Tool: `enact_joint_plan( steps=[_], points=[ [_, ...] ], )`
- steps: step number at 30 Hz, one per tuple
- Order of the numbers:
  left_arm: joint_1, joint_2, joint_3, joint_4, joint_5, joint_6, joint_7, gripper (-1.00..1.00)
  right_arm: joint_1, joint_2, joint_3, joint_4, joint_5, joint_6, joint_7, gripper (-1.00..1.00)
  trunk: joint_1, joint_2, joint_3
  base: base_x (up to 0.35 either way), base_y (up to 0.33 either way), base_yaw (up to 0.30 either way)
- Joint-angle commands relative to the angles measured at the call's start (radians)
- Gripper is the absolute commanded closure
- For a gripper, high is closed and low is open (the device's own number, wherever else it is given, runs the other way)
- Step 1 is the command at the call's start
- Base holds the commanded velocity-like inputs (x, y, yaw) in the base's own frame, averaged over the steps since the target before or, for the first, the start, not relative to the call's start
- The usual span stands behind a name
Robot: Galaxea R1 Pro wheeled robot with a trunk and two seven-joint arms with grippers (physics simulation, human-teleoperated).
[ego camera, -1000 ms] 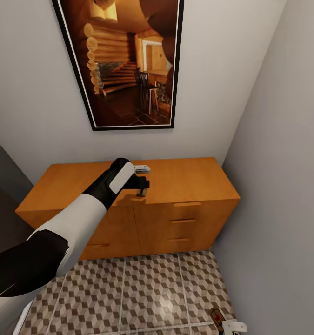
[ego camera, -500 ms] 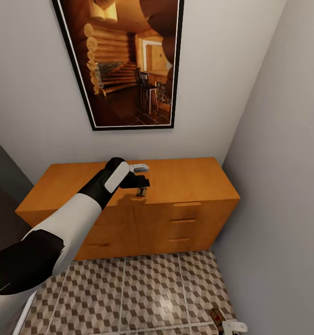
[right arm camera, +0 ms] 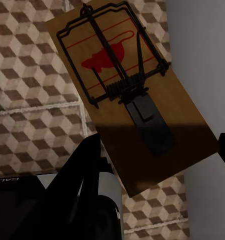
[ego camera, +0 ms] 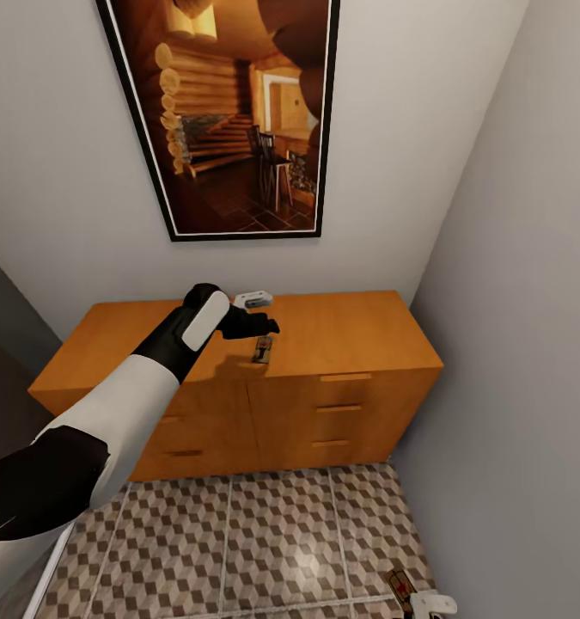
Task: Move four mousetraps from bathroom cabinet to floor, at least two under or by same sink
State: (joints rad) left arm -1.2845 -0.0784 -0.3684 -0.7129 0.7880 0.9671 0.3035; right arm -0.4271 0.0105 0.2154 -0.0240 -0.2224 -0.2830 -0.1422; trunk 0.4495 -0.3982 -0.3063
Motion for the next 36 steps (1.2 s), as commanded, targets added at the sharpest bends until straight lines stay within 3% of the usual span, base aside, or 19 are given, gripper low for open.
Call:
enact_joint_plan(
  steps=[1,19,29,36],
  points=[
    [-0.001,0.002,-0.002,0.000,0.010,0.001,0.003,-1.00,-0.001,0.000,0.009,0.001,-0.011,-0.004,0.000,1.00,0.001,-0.002,-0.002,0.000,0.000,0.000],
    [-0.001,0.011,-0.003,0.036,-0.002,-0.004,-0.015,-1.00,-0.001,0.001,0.009,0.001,-0.011,-0.004,0.000,1.00,0.001,-0.002,-0.002,0.000,0.000,0.000],
    [-0.001,0.042,-0.004,0.039,-0.004,-0.004,-0.013,-1.00,-0.001,0.001,0.009,0.001,-0.011,-0.004,0.000,1.00,0.001,-0.002,-0.002,0.000,0.000,0.000],
    [-0.001,0.030,-0.011,0.039,-0.005,-0.004,0.064,-1.00,-0.001,0.001,0.009,0.001,-0.011,-0.004,0.000,1.00,0.001,-0.002,-0.002,0.000,0.000,0.000]
  ],
)
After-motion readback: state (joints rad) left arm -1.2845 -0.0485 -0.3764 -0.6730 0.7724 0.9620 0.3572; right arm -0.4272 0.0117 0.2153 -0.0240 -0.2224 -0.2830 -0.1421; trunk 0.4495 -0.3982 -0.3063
